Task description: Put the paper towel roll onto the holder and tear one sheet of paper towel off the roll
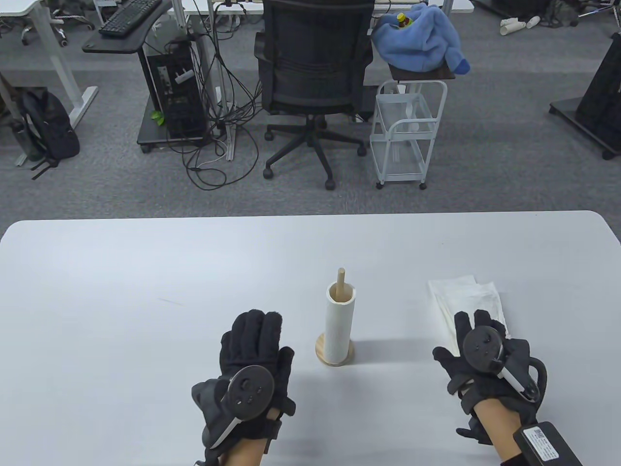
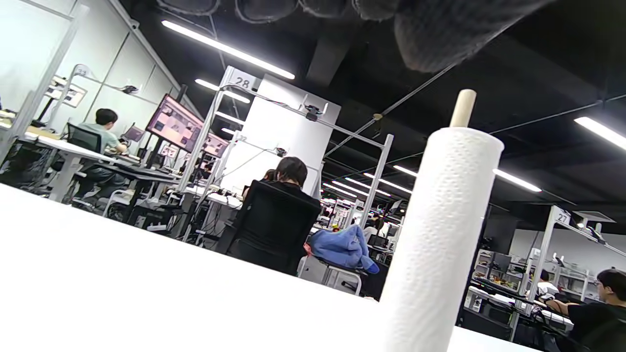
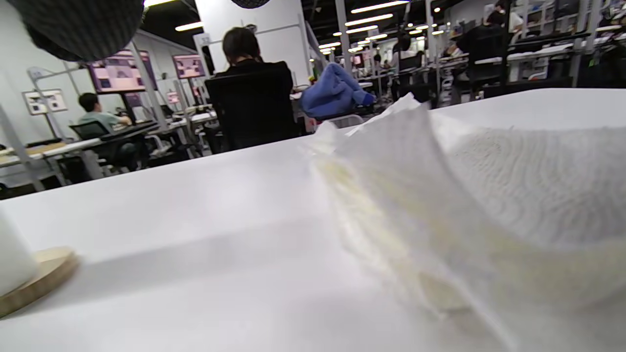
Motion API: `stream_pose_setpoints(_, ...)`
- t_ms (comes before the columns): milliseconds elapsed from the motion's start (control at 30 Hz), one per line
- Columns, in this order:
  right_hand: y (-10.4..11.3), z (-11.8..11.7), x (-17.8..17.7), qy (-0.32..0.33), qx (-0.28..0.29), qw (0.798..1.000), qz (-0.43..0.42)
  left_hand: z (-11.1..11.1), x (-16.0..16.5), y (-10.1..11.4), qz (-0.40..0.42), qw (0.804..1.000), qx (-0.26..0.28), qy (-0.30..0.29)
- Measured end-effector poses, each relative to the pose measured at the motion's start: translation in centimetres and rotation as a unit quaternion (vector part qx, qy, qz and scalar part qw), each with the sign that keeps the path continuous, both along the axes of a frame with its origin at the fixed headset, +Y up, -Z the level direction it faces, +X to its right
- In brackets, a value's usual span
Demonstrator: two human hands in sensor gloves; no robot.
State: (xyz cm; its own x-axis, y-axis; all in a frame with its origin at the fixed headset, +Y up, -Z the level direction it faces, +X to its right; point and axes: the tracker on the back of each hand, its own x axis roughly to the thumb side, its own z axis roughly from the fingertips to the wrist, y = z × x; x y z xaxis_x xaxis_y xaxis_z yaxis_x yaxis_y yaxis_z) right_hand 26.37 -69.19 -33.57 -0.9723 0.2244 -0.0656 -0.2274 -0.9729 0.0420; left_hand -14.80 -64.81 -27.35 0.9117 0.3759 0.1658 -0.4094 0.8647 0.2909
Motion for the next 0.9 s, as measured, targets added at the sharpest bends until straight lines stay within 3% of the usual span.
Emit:
stream_pose_setpoints(167, -0.6, 2.1, -1.2, 0.027, 0.045, 0.998, -0.021, 1.5, -0.4, -1.1, -0.004, 1.0, -0.023, -0.007)
stream_pose_setpoints(300, -1.7, 3.5, -2.0, 0.041, 0.039, 0.997, -0.059, 2.1, -0.7, -2.3, -0.01, 1.0, -0.029, 0.001)
stream_pose_setpoints(400, -2.4, 3.7, -2.3, 0.046, 0.034, 0.997, -0.055, 2.0, -0.9, -3.5, -0.003, 1.0, -0.027, 0.006)
stream_pose_setpoints(567, -3.1, 3.6, -2.2, 0.051, 0.031, 0.996, -0.061, 1.2, -1.7, -5.2, -0.021, 0.997, -0.069, 0.008)
stream_pose_setpoints(667, -3.4, 3.5, -2.1, 0.055, 0.022, 0.995, -0.081, 0.9, -1.9, -5.9, 0.009, 0.996, -0.091, 0.004)
stream_pose_setpoints(900, -3.4, 3.7, -2.0, 0.059, 0.022, 0.993, -0.097, 0.9, -1.5, -6.5, -0.009, 0.993, -0.118, -0.001)
